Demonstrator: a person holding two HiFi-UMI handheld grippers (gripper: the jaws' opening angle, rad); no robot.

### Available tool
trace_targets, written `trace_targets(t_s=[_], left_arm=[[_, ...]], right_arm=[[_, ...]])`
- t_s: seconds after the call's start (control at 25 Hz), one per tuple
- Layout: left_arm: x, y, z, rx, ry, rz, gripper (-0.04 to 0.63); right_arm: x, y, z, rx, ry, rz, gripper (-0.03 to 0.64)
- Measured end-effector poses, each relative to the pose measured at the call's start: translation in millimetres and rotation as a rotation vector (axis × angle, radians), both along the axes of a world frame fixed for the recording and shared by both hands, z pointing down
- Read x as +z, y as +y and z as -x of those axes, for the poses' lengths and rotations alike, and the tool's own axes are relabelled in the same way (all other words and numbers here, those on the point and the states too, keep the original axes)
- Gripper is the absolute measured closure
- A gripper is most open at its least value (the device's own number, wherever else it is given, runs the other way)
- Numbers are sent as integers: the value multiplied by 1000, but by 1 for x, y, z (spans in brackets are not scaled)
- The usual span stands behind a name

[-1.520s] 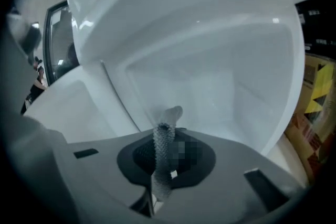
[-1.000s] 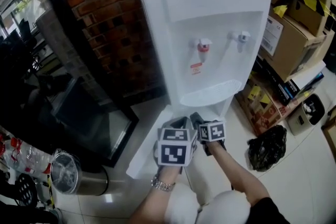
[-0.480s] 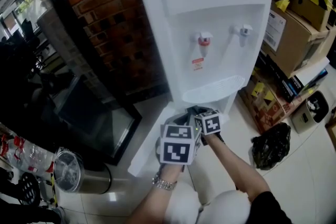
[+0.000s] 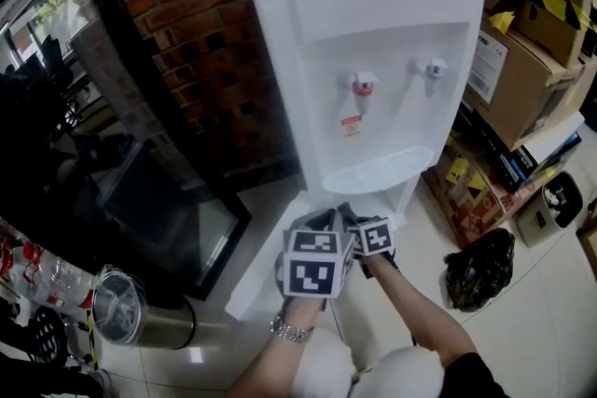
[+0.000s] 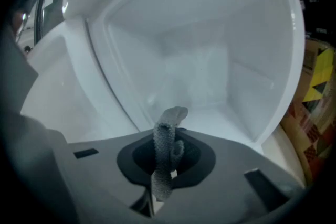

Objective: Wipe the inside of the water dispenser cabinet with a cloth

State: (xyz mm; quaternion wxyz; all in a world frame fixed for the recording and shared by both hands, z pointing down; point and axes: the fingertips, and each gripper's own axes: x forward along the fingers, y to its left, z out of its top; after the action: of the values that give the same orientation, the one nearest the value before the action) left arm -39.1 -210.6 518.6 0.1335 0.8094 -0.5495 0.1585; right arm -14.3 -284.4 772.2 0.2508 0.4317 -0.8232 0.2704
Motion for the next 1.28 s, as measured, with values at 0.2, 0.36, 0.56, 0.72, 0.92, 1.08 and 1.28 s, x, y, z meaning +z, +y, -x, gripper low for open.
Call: trace_targets(t_s=[0.2,0.36,0.56,0.72,0.92,1.08,1.28], left_arm=[[-2,-1,-5,12,2,-3,592],[-1,-1,-1,-3,-7,-2,592],[-4,2,6,-23,-10,-10,592],[-8,4,7,-17,-1,-20,592],[-9,4,5,-11,13,-16,592],[-8,3,2,-1,31,-11,592],[2,-5,2,-3,40,6,592]], right_arm=[[-81,-21,1,22,-89,-154,597],[-94,-21,21,-28,-55,-219,597],[-60,-6,37,-97,26,-172,597],[-26,9,34,-117,77,-108,597],[-8,3,-2,-52,97,-72,597],[-43,-26,-63,89,97,-135,597],[-82,-51,-104,176,112,-216,597]])
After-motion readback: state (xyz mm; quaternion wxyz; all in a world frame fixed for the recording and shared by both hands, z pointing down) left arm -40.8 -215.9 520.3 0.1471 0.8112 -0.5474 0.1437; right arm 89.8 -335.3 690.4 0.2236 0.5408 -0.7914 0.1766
